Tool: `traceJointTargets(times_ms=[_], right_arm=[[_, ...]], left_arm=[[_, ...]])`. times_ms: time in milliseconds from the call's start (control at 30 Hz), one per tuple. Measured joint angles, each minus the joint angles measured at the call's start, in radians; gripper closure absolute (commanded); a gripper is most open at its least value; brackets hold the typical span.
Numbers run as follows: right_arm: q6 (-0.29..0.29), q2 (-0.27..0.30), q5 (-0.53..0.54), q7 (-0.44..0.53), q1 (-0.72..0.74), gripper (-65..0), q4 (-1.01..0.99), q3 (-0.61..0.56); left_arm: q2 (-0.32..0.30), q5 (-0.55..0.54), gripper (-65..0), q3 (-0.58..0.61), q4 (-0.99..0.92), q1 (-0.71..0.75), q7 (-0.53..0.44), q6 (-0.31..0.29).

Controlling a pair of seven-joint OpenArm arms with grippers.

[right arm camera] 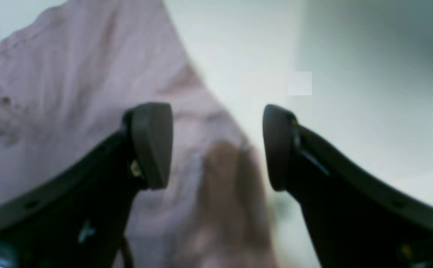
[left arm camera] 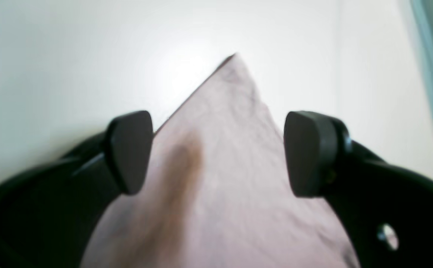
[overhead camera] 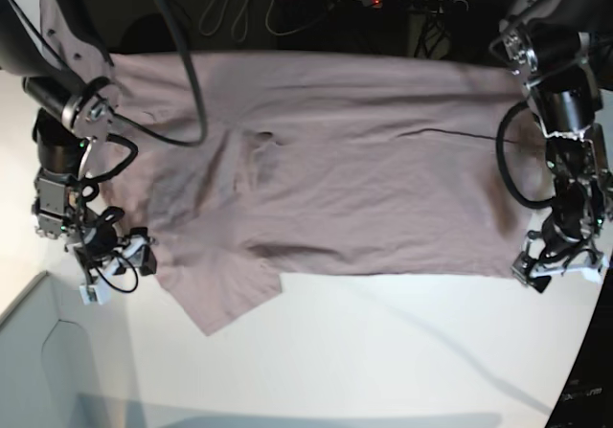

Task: Layout the t-shirt on the table in an organized manner, then fold the t-shirt properly
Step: 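Move both grippers along the shirt sides and grasp the hem corners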

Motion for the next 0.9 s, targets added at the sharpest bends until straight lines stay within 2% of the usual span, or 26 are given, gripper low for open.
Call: traceJointTargets(times_ms=[67,167,300,367,533,733,900], right_arm=[[-0.021,0.007,0.003,0.037,-0.005,-38.5,-0.039,-0.003],[-0.036,0.031,0.002,0.068,-0.014,-38.5,-0.081,-0.001],[-0.045,0.026,0.010,0.103,-0.036,-38.4,-0.084,-0.001],[-0.045,0.021,0.015,0.115,-0.044,-38.4,-0.081,-0.001],[-0.045,0.021,0.019,0.120,-0.050,-38.1,-0.084,-0.001],[-0.046,0.011,0.029,0.147,-0.066,-37.7,-0.080,-0.001],[-0.046,0.007,0.029,0.147,-0.066,-29.0,-0.080,-0.001]], left_arm=[[-0.001,0.032,-53.4,0.039,-0.036,-0.002,-0.060,-0.003],[-0.008,0.078,-53.4,0.100,-0.131,0.003,-0.154,-0.069],[-0.017,0.107,-53.4,0.146,-0.293,-0.037,-0.269,-0.162],[-0.027,0.113,-53.4,0.162,-0.375,-0.072,-0.316,-0.179],[-0.028,0.160,-53.4,0.171,-0.467,-0.100,-0.412,-0.206],[-0.027,0.179,-53.4,0.171,-0.478,-0.102,-0.441,-0.205],[-0.023,0.261,-53.1,0.171,-0.485,-0.102,-0.444,-0.205]])
